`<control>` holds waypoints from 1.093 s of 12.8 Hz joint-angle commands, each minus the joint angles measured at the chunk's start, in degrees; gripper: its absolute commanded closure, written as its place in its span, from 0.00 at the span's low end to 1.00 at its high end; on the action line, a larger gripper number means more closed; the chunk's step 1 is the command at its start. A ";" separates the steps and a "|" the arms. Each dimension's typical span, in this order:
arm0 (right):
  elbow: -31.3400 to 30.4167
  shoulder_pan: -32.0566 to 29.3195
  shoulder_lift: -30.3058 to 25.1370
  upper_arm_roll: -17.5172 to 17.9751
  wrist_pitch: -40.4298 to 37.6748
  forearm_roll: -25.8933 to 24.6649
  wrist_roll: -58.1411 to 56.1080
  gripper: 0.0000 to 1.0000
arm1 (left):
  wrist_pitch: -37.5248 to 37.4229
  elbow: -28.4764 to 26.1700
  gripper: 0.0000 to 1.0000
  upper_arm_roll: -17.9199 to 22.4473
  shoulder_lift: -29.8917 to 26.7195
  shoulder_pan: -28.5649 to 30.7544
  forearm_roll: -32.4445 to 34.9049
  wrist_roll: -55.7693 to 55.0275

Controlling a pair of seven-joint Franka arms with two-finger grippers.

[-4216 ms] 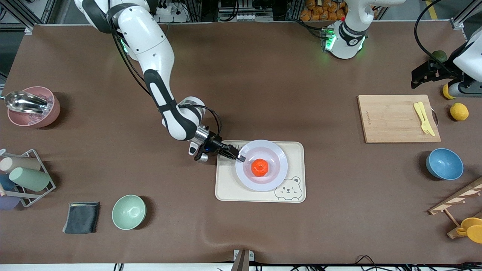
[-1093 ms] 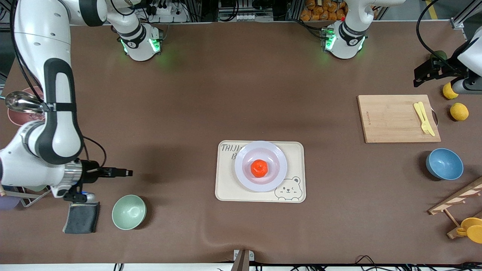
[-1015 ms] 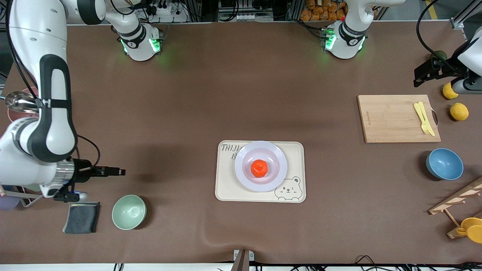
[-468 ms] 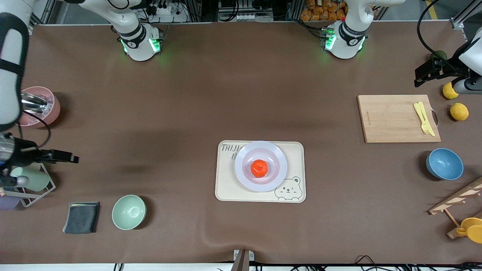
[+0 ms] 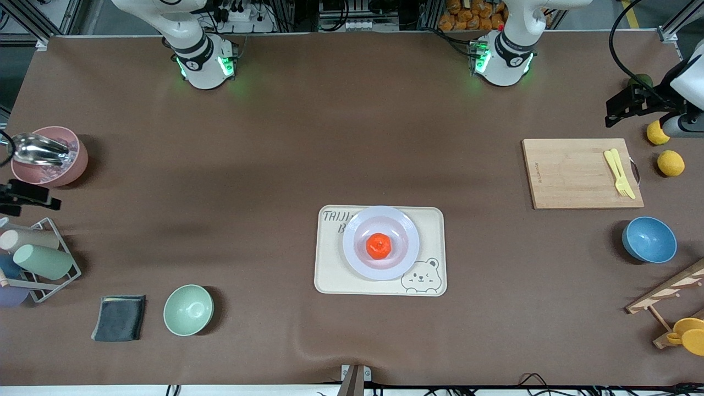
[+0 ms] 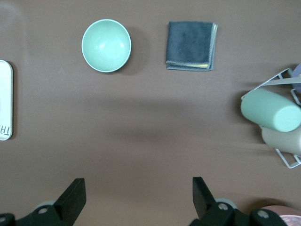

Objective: Place orange and plate with both arms

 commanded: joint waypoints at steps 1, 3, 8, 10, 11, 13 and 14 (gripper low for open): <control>-0.67 -7.32 -2.16 9.04 -0.20 -3.72 -1.25 0.00 | -1.08 0.40 0.00 0.20 -0.61 0.23 -1.38 0.47; -0.50 -9.82 -2.43 13.38 -0.29 -4.34 -0.99 0.00 | -1.08 0.40 0.00 -0.06 -0.61 0.23 -1.47 0.47; -9.34 -5.60 -12.34 12.17 -3.21 -11.02 9.65 0.00 | -1.17 0.14 0.00 0.29 -2.72 0.23 -0.94 0.47; -14.27 -3.23 -15.34 9.97 -0.39 -11.11 9.73 0.00 | -2.22 0.14 0.00 0.02 -3.42 0.23 -1.20 0.47; -18.47 -3.14 -18.23 10.14 2.14 -11.20 9.82 0.00 | -2.31 0.14 0.00 -0.06 -3.51 0.23 -1.20 0.47; -24.92 -2.00 -22.20 10.66 7.95 -11.20 9.82 0.00 | -2.31 0.23 0.00 -0.15 -3.51 0.23 -1.29 0.64; -24.32 -2.08 -21.86 10.67 8.58 -11.37 9.74 0.00 | -2.31 0.23 0.00 -0.15 -3.43 0.23 -1.29 0.64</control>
